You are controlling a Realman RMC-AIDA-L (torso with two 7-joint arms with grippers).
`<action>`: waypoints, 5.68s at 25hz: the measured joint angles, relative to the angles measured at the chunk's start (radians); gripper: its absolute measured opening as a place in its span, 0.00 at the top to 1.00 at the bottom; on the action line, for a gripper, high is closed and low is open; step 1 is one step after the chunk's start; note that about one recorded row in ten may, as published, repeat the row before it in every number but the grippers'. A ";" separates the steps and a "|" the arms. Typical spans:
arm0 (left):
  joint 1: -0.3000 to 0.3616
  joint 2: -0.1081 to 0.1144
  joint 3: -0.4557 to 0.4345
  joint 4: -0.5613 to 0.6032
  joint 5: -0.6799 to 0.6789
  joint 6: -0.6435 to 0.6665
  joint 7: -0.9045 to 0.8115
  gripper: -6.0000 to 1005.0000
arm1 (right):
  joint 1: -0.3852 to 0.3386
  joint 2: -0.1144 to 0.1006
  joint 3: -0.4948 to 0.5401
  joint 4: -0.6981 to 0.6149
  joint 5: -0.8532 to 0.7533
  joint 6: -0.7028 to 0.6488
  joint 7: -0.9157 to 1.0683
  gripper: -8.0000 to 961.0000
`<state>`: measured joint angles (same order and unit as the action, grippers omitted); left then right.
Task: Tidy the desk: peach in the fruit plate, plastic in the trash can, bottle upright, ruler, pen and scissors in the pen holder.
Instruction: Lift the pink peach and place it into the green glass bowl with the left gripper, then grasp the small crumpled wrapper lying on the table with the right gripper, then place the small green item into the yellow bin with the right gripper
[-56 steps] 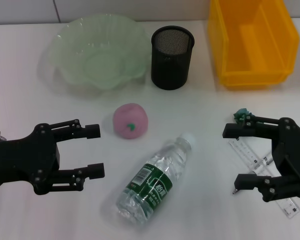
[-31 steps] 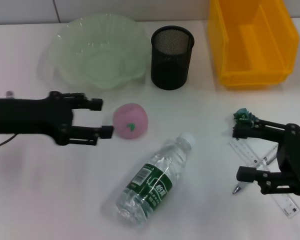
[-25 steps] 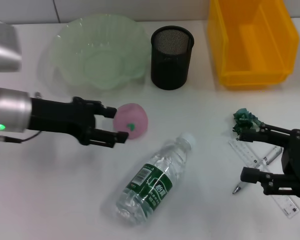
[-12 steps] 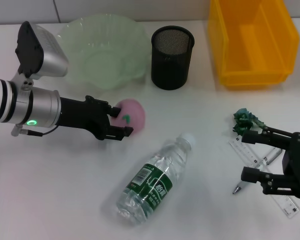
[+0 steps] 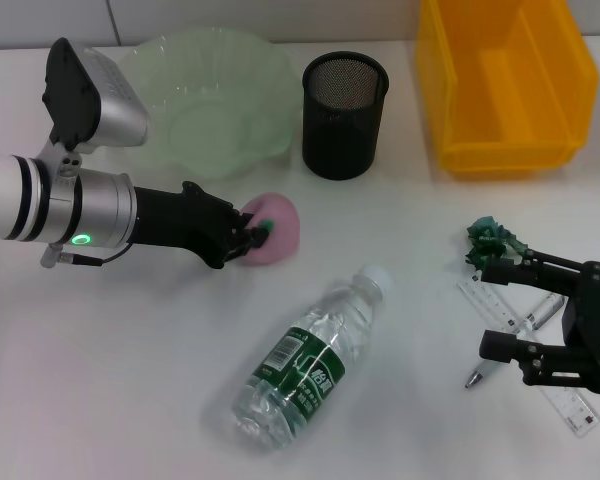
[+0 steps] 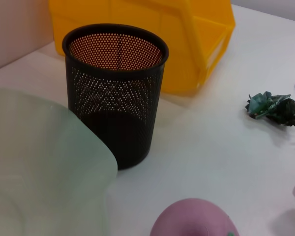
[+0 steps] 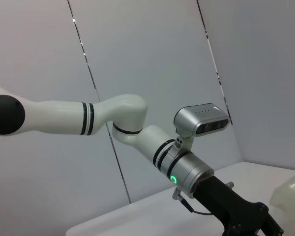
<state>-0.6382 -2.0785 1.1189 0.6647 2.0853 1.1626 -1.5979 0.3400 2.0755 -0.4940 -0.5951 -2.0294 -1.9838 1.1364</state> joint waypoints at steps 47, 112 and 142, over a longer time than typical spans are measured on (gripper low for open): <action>0.191 0.046 -0.310 0.006 -0.309 0.566 0.278 0.26 | 0.153 -0.034 0.133 -0.474 -0.013 -0.075 0.681 0.15; 0.193 0.011 -0.263 -0.109 -0.246 0.466 0.326 0.19 | 0.361 0.006 -0.763 -0.438 -0.655 0.610 1.387 0.59; 0.188 0.012 -0.265 -0.109 -0.246 0.465 0.329 0.19 | 0.331 -0.060 -0.356 -0.595 -0.388 0.743 1.231 0.94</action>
<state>-0.4504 -2.0662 0.8544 0.5553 1.8392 1.6274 -1.2689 0.6711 2.0160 -0.8500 -1.1902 -2.4175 -1.2409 2.3670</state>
